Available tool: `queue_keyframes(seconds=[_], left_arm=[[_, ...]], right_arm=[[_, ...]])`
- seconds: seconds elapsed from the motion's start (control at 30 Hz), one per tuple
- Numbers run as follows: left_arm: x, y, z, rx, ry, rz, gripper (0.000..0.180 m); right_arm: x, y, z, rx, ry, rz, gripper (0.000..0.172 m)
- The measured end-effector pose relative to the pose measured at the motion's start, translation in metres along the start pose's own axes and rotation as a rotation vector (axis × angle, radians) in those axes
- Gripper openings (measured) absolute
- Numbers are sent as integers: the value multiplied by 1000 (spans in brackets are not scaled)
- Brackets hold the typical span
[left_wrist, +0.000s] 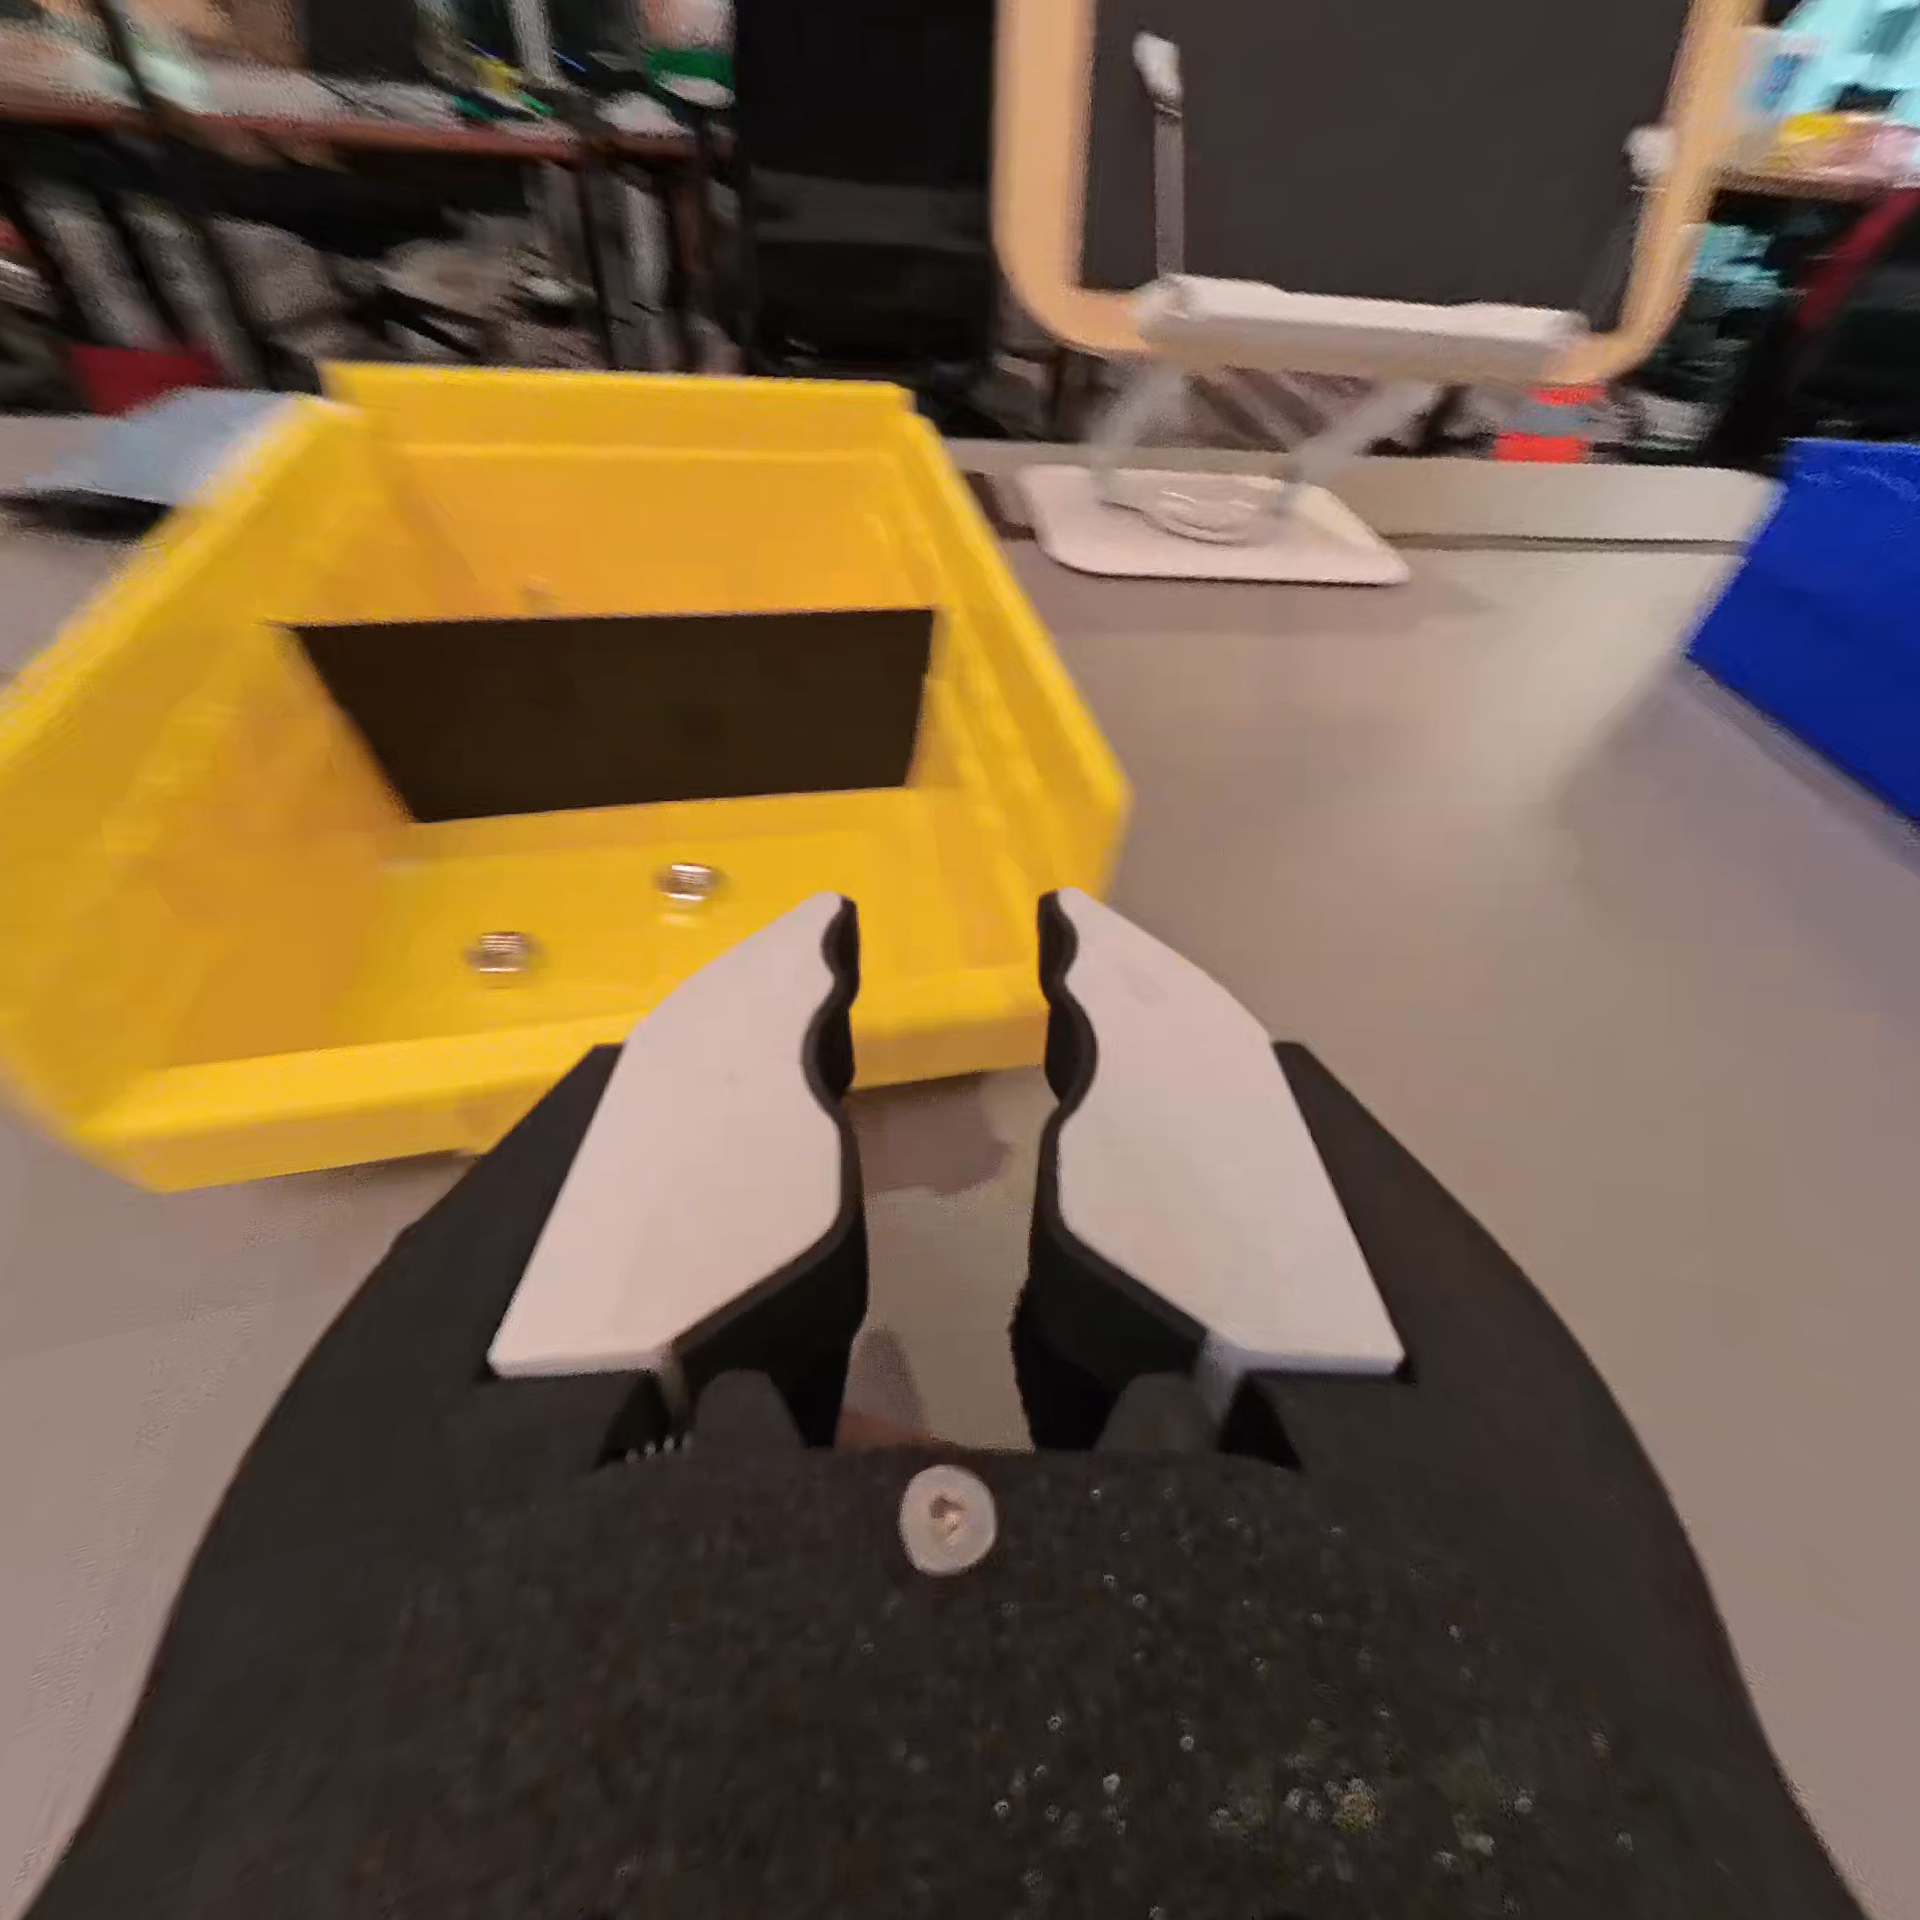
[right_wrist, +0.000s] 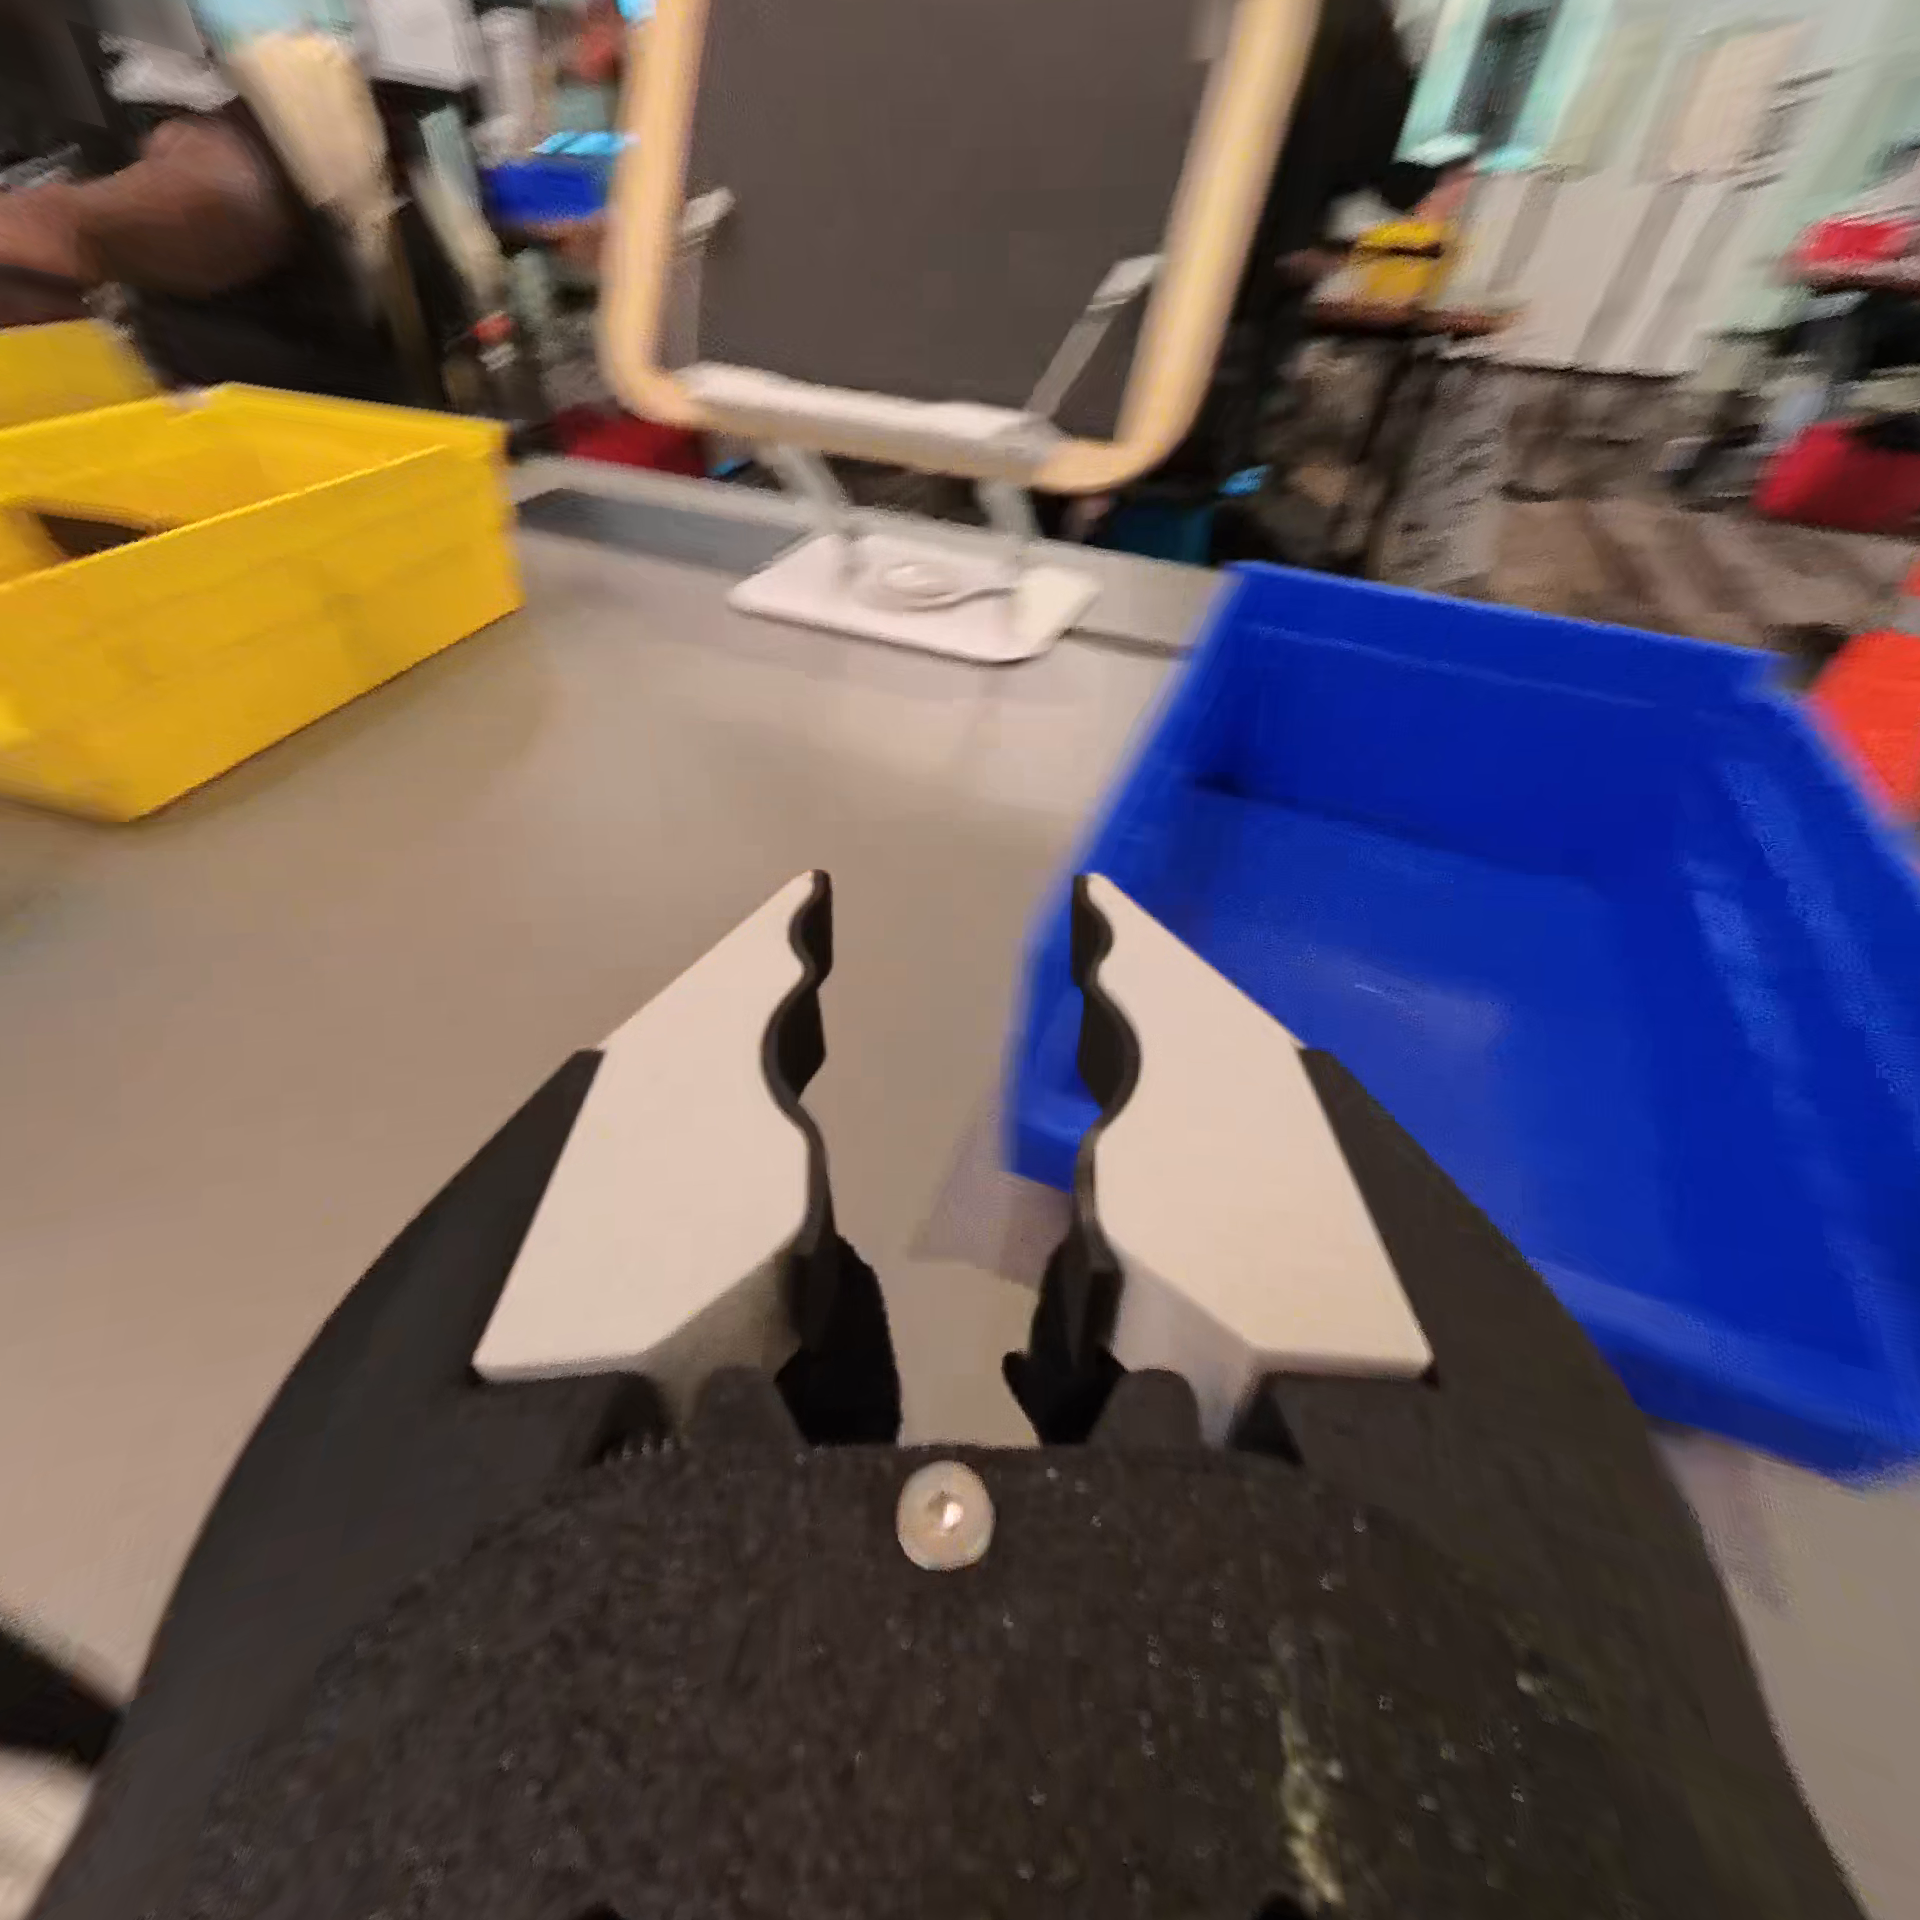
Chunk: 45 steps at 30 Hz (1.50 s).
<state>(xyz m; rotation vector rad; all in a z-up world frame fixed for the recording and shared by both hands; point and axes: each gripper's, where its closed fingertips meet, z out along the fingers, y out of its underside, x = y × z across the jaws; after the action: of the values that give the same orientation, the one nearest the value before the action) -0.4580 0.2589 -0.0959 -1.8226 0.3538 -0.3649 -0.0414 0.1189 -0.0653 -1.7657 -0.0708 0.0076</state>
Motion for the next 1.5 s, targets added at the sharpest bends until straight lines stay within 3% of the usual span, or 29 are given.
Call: queue_keyframes(seconds=[0.1, 0.17, 0.27, 0.37, 0.57, 0.8, 1.1, 1.27, 1.37, 1.5], left_arm=[[38, 8, 8, -54, 163, -37, 32], [39, 10, 10, -68, 161, -7, 32], [29, 11, 12, -64, 115, 47, 32], [22, 10, 13, -60, 108, 19, 32], [26, 18, 17, -106, 122, 21, 34], [38, 22, 20, -125, 136, 56, 33], [37, 20, 19, -117, 128, 33, 34], [65, 4, 15, -32, 91, 140, 37], [116, -7, 20, 42, 169, 208, 37], [176, -1, 52, -52, 202, 276, 37]], right_arm=[[74, 14, -23, 107, 211, 88, 40], [91, 9, -24, 127, 207, 207, 40], [108, 27, -14, 59, 262, 191, 40], [102, 37, -5, 36, 210, 265, 40], [98, 32, -6, 37, 247, 138, 40], [100, 43, -2, 1, 204, 268, 40], [95, 38, -3, 14, 219, 207, 40], [55, -22, -28, 339, 173, 16, 33], [5, -33, -37, 392, 79, -15, 18], [-79, -41, -11, 324, -106, -92, 16]])
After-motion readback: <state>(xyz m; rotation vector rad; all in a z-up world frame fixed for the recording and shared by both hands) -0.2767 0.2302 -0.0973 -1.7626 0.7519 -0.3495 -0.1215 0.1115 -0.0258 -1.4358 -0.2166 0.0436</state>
